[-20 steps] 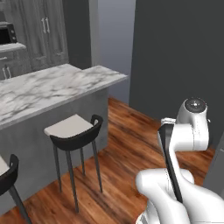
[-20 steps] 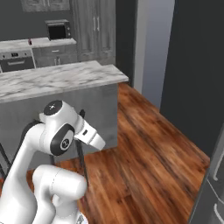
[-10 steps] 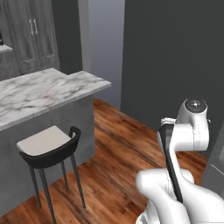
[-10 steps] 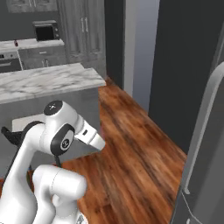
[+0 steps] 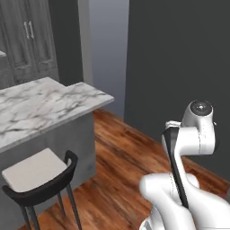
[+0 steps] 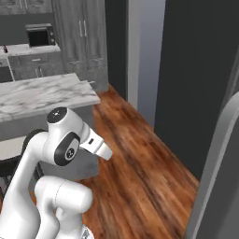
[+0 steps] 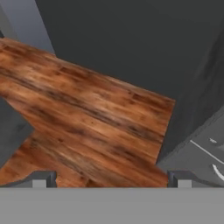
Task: There is a wine glass and glass cup on the dining counter. Place the wine bottle next to the wine glass and the juice bottle next to the glass cup.
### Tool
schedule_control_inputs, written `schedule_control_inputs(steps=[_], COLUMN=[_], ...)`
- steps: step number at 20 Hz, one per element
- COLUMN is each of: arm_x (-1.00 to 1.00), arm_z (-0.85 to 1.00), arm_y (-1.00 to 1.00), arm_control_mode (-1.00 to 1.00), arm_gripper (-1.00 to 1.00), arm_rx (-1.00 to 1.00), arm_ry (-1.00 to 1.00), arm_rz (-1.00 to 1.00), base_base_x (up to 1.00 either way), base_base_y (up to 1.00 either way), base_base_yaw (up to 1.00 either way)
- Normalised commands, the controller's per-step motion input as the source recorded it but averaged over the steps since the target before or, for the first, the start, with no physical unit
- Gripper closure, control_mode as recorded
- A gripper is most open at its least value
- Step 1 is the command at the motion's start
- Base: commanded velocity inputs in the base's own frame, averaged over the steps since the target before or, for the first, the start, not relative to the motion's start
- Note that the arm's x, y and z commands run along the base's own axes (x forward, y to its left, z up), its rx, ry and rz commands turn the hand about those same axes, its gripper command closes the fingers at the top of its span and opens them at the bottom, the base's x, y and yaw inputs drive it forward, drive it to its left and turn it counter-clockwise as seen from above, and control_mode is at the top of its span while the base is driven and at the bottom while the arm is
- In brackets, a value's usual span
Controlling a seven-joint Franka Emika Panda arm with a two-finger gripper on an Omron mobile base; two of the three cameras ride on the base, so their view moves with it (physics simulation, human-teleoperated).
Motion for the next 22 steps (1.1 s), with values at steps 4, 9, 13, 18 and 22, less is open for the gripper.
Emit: schedule_control_inputs(steps=[4,9,13,18,22], arm_x=[0.0,0.0,0.0,0.0,0.0], arm_z=[0.0,0.0,0.0,0.0,0.0], arm_y=[0.0,0.0,0.0,0.0,0.0], arm_control_mode=[1.0,1.0,1.0,1.0,1.0], arm_gripper=[-1.0,-1.0,-1.0,-1.0,-1.0], arm_rx=[0.0,0.0,0.0,0.0,0.0], arm_ry=[0.0,0.0,0.0,0.0,0.0], arm_rz=[0.0,0.0,0.0,0.0,0.0], base_base_x=[0.79,0.79,0.8,0.77,0.78], base_base_y=[-0.1,-0.15,-0.17,-0.21,-0.22], base_base_yaw=[0.0,0.0,-0.01,0.0,0.0])
